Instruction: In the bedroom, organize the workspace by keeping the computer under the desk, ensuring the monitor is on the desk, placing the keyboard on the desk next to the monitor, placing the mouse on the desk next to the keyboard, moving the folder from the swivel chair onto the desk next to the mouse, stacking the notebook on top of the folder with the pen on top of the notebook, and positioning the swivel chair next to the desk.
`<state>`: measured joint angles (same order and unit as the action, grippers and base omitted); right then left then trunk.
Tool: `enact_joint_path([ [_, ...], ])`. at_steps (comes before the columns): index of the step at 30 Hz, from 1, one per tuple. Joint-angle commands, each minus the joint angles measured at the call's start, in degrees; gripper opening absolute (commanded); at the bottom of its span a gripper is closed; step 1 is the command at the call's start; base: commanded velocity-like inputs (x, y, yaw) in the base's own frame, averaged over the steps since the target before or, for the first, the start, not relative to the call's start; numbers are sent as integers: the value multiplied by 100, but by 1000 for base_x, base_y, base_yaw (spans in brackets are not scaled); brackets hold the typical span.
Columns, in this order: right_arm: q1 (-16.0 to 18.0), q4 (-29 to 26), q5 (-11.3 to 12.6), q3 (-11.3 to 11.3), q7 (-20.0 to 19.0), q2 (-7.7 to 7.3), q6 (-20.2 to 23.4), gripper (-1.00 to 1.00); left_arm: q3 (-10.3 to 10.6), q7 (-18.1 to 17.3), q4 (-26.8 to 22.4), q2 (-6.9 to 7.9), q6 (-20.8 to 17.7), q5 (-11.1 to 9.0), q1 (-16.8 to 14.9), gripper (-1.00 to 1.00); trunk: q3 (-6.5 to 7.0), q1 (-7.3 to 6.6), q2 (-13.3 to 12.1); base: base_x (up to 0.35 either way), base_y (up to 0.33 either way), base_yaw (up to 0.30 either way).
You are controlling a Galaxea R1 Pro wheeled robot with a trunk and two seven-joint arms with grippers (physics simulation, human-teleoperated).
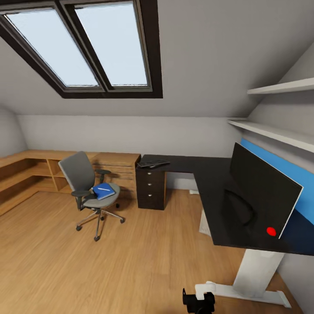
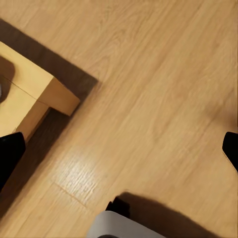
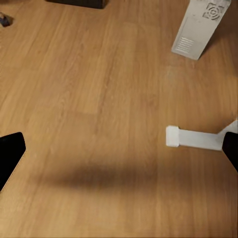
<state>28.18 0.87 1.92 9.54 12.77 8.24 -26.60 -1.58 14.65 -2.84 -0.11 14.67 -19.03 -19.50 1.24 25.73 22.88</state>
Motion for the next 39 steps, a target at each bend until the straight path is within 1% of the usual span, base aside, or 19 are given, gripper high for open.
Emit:
enact_joint_path([
  [1, 3, 9, 16, 48, 32, 4, -15, 100, -12, 3, 3, -4, 18, -13, -1, 100, -2, 5, 3, 312, 106, 6],
  [12, 0, 9, 3, 52, 32, 11, -19, 100, -9, 3, 3, -6, 18, -13, -1, 100, -2, 5, 3, 322, 16, 1],
  [25, -84, 9, -7, 63, 32, 31, -55, 100, -9, 3, 3, -6, 18, -13, -1, 100, -2, 5, 3, 327, 7, 0],
  [39, -106, 9, -11, 66, 32, 37, -72, 100, -9, 3, 4, -6, 18, -13, -1, 100, -2, 5, 3, 327, 117, 0],
])
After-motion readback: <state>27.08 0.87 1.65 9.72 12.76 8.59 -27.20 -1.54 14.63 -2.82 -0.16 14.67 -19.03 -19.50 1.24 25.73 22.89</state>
